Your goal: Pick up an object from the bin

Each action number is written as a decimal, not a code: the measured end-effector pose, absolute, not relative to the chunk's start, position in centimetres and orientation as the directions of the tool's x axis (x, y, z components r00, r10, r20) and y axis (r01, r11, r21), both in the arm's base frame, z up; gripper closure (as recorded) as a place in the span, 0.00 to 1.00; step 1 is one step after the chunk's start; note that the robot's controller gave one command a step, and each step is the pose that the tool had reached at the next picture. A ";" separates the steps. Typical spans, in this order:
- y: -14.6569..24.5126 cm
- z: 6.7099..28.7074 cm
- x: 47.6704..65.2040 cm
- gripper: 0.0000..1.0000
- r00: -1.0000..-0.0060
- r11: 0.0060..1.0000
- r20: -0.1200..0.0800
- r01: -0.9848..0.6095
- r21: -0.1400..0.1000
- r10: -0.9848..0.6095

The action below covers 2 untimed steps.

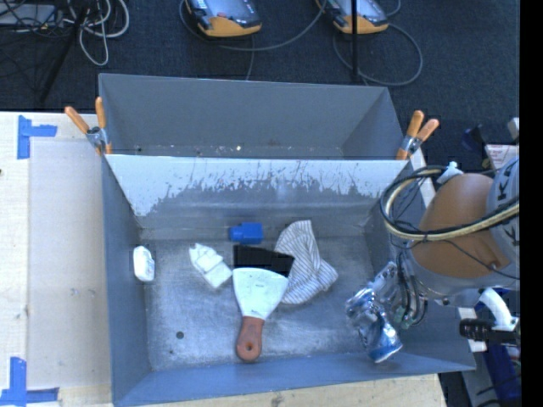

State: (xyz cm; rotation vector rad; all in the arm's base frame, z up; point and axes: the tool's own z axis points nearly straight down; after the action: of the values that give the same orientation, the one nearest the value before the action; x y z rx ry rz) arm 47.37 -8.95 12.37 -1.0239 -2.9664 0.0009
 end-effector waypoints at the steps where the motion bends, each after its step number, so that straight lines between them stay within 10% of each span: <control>1: -8.9 12.4 47.4 1.00 -0.788 0.788 0.003 0.616 -0.002 0.616; 2: -8.8 14.5 47.8 1.00 -0.798 0.798 0.003 0.603 -0.001 0.603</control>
Offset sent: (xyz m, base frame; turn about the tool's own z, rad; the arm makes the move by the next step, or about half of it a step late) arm 0.0061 0.0021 0.0325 -0.0213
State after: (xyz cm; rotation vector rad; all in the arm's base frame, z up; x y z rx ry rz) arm 47.75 -8.81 14.49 -0.9980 -2.9759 0.0001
